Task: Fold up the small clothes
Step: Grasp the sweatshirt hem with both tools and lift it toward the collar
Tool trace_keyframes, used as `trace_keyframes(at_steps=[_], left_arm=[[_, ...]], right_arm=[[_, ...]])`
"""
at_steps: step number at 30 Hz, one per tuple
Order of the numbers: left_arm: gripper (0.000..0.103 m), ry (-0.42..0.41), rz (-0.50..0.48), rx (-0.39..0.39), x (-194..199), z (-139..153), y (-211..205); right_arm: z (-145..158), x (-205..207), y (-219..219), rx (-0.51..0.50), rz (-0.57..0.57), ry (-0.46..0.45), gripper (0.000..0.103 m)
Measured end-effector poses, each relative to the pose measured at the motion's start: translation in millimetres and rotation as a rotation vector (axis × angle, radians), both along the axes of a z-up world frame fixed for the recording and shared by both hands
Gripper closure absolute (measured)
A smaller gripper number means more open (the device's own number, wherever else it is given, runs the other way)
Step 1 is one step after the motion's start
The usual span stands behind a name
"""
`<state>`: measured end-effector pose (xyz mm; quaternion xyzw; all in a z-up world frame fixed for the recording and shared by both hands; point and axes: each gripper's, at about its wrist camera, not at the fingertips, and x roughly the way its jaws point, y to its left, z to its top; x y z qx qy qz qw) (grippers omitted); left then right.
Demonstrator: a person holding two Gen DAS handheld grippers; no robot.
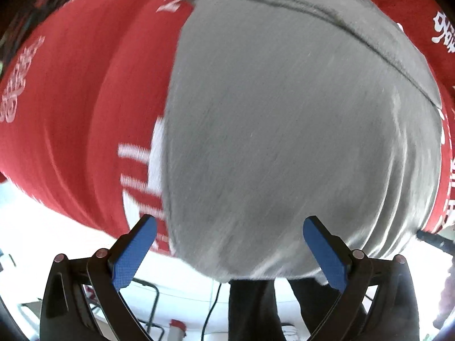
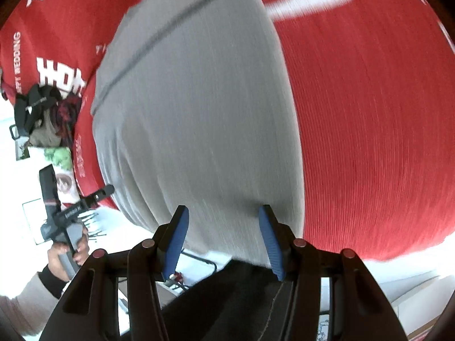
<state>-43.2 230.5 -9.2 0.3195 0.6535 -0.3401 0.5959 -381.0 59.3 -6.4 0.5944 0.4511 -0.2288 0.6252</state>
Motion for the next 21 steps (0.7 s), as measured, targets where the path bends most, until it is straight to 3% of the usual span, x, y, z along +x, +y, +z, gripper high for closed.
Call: trace_keyframes(at_steps=[8, 16, 18, 19, 20, 21], left_arm=[[0.000, 0.141, 0.055, -0.006, -5.7, -38.3, 58.0], [0.000, 0.223, 0.029, -0.040, -24.2, -64.8, 43.3], [0.009, 0.235, 0.017, -0.060, -28.8, -64.2, 42.1], [0.019, 0.245, 0.018, -0.065, -29.0, -61.5, 40.9], [0.032, 0.254, 0.017, -0.074, -28.9, -58.5, 42.2], [0.041, 0.265, 0.006, -0.083, -29.1, -55.5, 43.7]], right_arm=[[-46.6, -16.9, 54.4, 0.012, 0.035, 0.109, 0.048], [-78.7, -18.7, 72.3, -0.023, -0.013, 0.067, 0.048], [-81.6, -21.1, 75.6, -0.008, -0.020, 0.045, 0.048], [-82.1, -22.9, 75.1, -0.001, -0.026, 0.027, 0.048], [-80.4, -22.2, 76.5, 0.009, -0.039, 0.008, 0.058], [-80.0, -22.3, 77.7, 0.022, -0.051, -0.001, 0.076]])
